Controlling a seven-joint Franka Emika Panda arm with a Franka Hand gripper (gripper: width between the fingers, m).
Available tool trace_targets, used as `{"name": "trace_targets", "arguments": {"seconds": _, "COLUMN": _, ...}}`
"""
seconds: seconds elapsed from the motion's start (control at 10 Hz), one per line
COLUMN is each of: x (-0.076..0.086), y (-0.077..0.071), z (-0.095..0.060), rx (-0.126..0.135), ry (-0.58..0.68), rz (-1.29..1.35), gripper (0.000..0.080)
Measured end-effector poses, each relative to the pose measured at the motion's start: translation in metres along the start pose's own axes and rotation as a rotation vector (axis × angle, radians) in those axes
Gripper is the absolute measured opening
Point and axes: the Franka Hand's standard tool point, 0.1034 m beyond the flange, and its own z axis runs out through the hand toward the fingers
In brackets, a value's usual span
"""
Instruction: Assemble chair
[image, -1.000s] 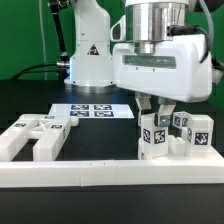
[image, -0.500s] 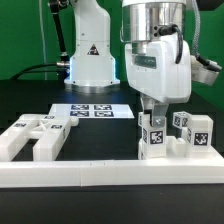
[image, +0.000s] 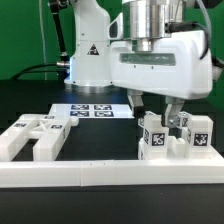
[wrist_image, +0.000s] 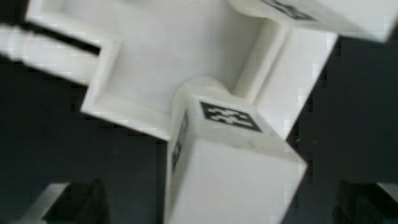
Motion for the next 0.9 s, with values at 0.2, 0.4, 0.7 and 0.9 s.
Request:
{"name": "trace_targets", "arguments": {"seconds": 0.2, "x": -0.0005, "y": 0.0005, "z": 0.0011, "rx": -0.001, "ry": 0.000, "rz": -0.208, "gripper": 0.0649}}
{"name": "trace_targets", "arguments": {"seconds": 0.4, "x": -0.0029, "y": -0.0005, "z": 0.0016, "rx": 0.000, "ry": -0.001, "rz": -0.404, "gripper": 0.0648}}
{"name": "trace_targets", "arguments": {"seconds": 0.7, "x": -0.0029, "y": -0.0003, "z": 0.0018, "rx": -0.007, "ry": 0.002, "rz": -0.652, "gripper": 0.0648}}
{"name": "trace_targets", "arguments": {"seconds": 0.9, "x": -0.0028, "y": 0.0000, "z": 0.0019, "rx": -0.009, "ry": 0.002, "rz": -0.772, "gripper": 0.0648}}
